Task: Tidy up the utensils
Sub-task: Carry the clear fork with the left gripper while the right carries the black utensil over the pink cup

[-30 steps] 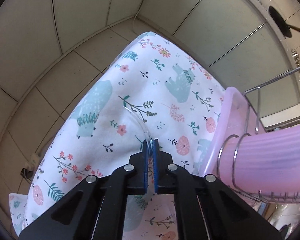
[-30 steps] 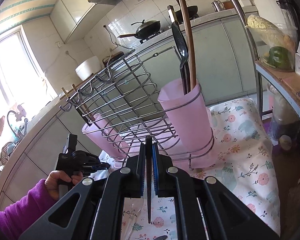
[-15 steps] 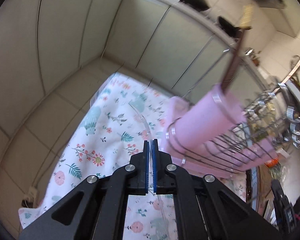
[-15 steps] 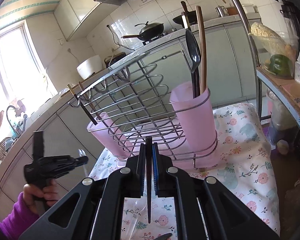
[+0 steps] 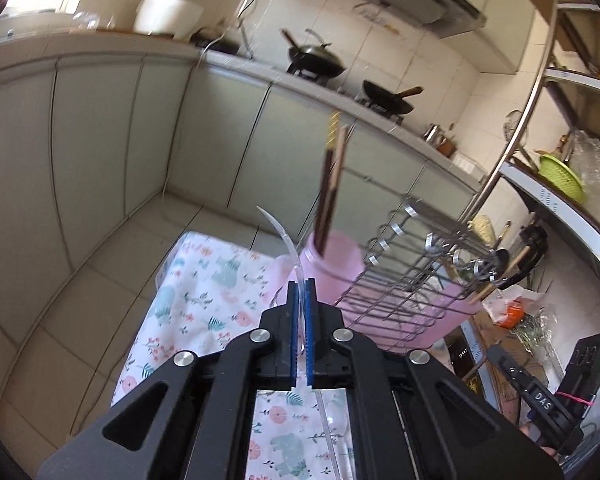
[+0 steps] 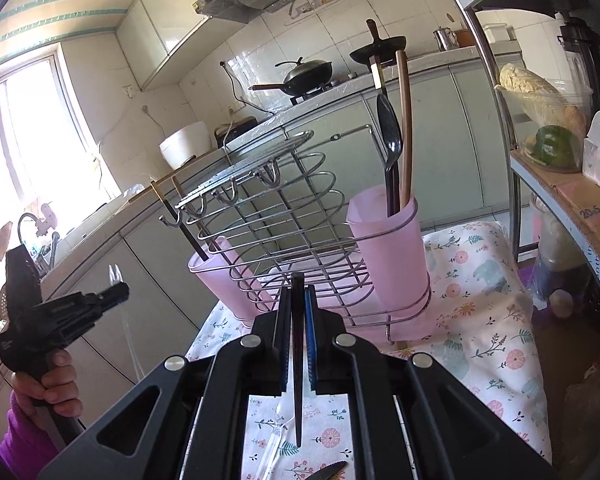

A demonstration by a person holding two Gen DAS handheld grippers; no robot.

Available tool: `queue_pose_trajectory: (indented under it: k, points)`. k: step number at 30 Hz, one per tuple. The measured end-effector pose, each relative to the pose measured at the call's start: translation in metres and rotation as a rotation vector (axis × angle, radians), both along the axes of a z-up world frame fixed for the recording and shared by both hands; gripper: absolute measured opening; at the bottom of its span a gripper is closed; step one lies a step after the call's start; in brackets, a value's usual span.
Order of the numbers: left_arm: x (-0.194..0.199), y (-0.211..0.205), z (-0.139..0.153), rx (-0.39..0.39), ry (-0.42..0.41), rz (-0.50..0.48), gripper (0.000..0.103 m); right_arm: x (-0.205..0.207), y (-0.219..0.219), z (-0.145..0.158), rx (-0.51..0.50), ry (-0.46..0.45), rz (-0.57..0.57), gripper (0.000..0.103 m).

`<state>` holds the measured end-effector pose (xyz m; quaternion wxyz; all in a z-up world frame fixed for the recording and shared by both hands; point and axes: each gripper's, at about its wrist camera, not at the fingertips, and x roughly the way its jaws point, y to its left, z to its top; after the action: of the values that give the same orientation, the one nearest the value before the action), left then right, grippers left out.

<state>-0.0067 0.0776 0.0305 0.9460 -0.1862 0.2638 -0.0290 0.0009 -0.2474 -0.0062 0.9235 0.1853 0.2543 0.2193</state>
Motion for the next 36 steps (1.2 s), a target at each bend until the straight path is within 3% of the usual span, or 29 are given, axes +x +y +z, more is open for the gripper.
queue_pose_trajectory:
  k: [18,29,36]
  points:
    - [-0.005,-0.021,0.028,0.01,-0.102,-0.054,0.002,0.004,-0.02,0.023,0.002,-0.062,-0.055,0.006]
    - [0.0,-0.031,0.044,0.024,-0.167,-0.064,0.002,0.012,-0.037,0.054,-0.006,-0.151,-0.105,0.006]
    - [0.007,-0.034,0.047,0.016,-0.186,-0.06,0.002,0.015,-0.06,0.087,-0.015,-0.254,-0.181,0.006]
